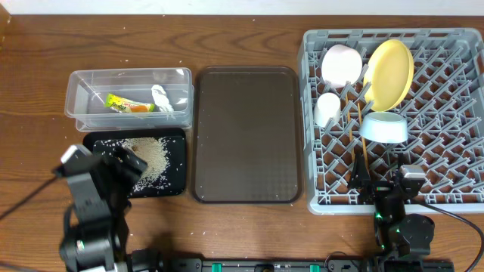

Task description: Sort waste into correct bins and load items into the dishwasher rack

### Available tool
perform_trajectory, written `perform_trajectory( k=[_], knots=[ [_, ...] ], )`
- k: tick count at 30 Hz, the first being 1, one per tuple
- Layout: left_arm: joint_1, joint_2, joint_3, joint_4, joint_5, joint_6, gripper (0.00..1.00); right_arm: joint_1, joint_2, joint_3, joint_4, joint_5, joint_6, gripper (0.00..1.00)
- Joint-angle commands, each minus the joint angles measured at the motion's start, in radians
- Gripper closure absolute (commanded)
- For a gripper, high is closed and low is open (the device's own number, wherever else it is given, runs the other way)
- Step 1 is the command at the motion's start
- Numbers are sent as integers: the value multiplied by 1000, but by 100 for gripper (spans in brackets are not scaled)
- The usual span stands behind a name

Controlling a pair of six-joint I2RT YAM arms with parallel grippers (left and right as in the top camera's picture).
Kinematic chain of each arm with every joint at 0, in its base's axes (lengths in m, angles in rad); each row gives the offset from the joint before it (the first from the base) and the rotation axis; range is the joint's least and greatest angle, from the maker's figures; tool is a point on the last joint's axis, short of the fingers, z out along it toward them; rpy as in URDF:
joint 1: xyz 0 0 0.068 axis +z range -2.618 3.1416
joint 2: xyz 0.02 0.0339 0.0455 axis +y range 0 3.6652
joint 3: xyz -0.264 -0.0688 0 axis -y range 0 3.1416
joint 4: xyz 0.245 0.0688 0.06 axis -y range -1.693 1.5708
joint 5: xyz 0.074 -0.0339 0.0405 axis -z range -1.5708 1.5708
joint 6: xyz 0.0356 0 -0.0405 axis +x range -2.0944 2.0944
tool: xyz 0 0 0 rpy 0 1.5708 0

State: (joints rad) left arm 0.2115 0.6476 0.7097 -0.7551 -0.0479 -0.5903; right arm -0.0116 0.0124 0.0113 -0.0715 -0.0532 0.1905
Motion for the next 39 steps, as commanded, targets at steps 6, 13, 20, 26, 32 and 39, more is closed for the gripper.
perform_trajectory(
  k=[6, 13, 20, 26, 32, 39],
  knots=[
    [-54, -323, -235, 118, 15, -7, 2, -8, -7, -6, 1, -4, -5, 1],
    [-100, -483, -418, 444, 93, -7, 2, -8, -7, -6, 1, -4, -5, 1],
    [-108, -563, -574, 727, 116, -7, 2, -8, -7, -6, 1, -4, -5, 1],
    [-113, -593, -626, 761, 116, -6, 2, -8, -7, -6, 1, -4, -5, 1],
    [-113, -613, -662, 760, 116, -6, 2, -8, -7, -6, 1, -4, -5, 1],
    [-118, -646, -706, 725, 122, 14, 2, -8, -7, -6, 1, -4, -5, 1]
  ],
)
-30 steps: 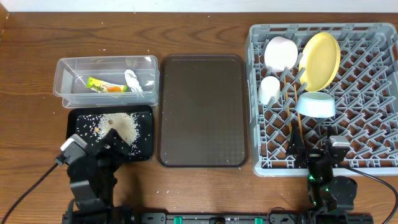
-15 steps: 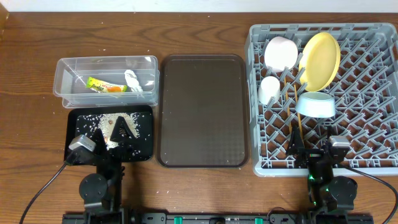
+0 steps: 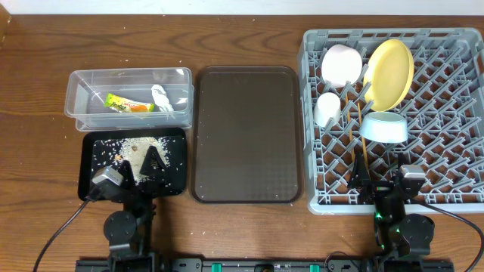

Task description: Sort waste into correct bins and load items into the dishwasher rack

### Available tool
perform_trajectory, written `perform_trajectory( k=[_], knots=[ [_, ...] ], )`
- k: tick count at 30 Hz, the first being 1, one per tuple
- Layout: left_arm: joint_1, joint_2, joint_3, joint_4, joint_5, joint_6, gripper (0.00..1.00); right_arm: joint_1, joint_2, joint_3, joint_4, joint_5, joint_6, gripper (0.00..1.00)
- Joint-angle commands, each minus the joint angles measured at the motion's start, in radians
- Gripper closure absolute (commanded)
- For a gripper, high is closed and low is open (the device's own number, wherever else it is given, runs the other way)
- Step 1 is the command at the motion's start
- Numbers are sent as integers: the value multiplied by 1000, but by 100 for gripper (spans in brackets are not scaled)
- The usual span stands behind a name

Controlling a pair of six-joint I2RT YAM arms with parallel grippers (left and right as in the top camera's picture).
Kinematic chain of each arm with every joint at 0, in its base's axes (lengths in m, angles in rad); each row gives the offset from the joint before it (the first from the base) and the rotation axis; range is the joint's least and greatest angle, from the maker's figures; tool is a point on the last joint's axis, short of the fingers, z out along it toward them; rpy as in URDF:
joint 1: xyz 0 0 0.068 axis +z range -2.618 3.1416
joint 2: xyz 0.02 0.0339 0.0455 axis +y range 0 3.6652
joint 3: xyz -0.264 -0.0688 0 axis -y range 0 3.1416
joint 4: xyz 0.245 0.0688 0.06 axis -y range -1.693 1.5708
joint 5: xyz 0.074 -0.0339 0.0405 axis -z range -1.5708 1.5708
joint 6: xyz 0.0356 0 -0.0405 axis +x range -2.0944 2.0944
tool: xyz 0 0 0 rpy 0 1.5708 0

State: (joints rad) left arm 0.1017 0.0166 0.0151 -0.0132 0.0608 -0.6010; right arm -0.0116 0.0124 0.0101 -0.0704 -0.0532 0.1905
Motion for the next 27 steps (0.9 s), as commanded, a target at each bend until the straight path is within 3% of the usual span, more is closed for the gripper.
perform_trajectory(
  k=[1, 15, 22, 27],
  knots=[
    [-11, -15, -11, -18, 13, 37, 2, -8, -7, -5, 0, -4, -5, 1],
    [-45, -15, -11, -53, -1, 521, 2, -8, -7, -5, 0, -4, -5, 1],
    [-46, -15, -11, -54, -6, 549, 2, -8, -7, -5, 0, -4, -5, 1],
    [-47, -15, -11, -54, -8, 652, 2, -8, -6, -5, 0, -4, -5, 1]
  ],
)
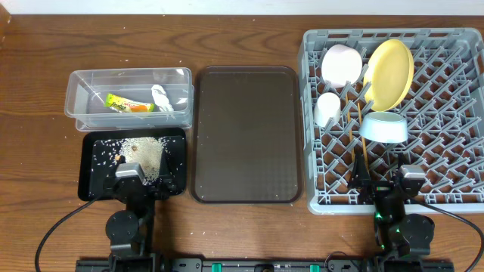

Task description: Sort waste into correct bins and load items into the dishwasher rack

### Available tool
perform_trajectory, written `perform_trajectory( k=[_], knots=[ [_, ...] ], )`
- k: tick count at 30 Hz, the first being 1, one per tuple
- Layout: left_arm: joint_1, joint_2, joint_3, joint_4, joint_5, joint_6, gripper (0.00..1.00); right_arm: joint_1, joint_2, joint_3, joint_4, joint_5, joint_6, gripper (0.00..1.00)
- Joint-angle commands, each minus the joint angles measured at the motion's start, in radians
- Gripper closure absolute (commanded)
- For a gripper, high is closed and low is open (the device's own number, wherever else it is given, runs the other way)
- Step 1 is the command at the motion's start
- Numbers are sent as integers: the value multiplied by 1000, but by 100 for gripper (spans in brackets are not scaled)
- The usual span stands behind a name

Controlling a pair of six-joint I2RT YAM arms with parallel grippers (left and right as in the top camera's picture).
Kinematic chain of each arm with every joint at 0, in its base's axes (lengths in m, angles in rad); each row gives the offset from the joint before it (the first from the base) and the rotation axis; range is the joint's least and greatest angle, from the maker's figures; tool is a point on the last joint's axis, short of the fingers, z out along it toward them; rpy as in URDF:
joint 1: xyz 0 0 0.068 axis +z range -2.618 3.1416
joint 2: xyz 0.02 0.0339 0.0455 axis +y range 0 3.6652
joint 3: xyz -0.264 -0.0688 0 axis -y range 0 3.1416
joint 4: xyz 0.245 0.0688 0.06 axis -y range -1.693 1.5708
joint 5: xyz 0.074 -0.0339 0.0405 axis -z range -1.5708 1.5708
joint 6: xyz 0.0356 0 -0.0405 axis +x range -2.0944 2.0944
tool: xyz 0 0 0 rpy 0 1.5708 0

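Note:
The grey dish rack (454,113) at the right holds a white cup (340,63), a yellow plate (389,73), a small white cup (327,109), a pale blue bowl (383,128) and a thin wooden utensil (364,155). At the left, a clear bin (83,102) contains wrappers (130,104). In front of it a black tray (94,177) carries scattered grains (144,151). My left gripper (142,186) is low at the black tray's near edge. My right gripper (376,183) sits at the rack's near edge. The fingers of both are too small to read.
A brown serving tray (246,134) with nothing on it lies between the bins and the rack. Both arm bases stand at the table's front edge. Loose crumbs dot the wood near the black tray.
My left gripper has drawn back a little toward the front edge, and its fingers no longer reach over the grains. The right arm and everything in the rack are unchanged.
My left arm was first raised over the black tray's left half, covering part of it. Then it was lowered near the front edge with its fingers over the tray. Now it sits back at the tray's near rim. The right arm stayed still.

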State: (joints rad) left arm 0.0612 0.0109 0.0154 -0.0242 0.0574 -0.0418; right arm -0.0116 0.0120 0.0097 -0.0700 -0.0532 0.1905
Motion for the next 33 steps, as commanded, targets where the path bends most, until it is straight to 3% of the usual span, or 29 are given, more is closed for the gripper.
perform_trajectory(
  k=[1, 33],
  knots=[
    [-6, -9, -11, -43, -5, 112, 2, -8, -6, -4, 0, -4, -5, 1],
    [-36, -7, -11, -44, -20, 139, 2, -8, -6, -4, -1, -4, -5, 1]
  ],
)
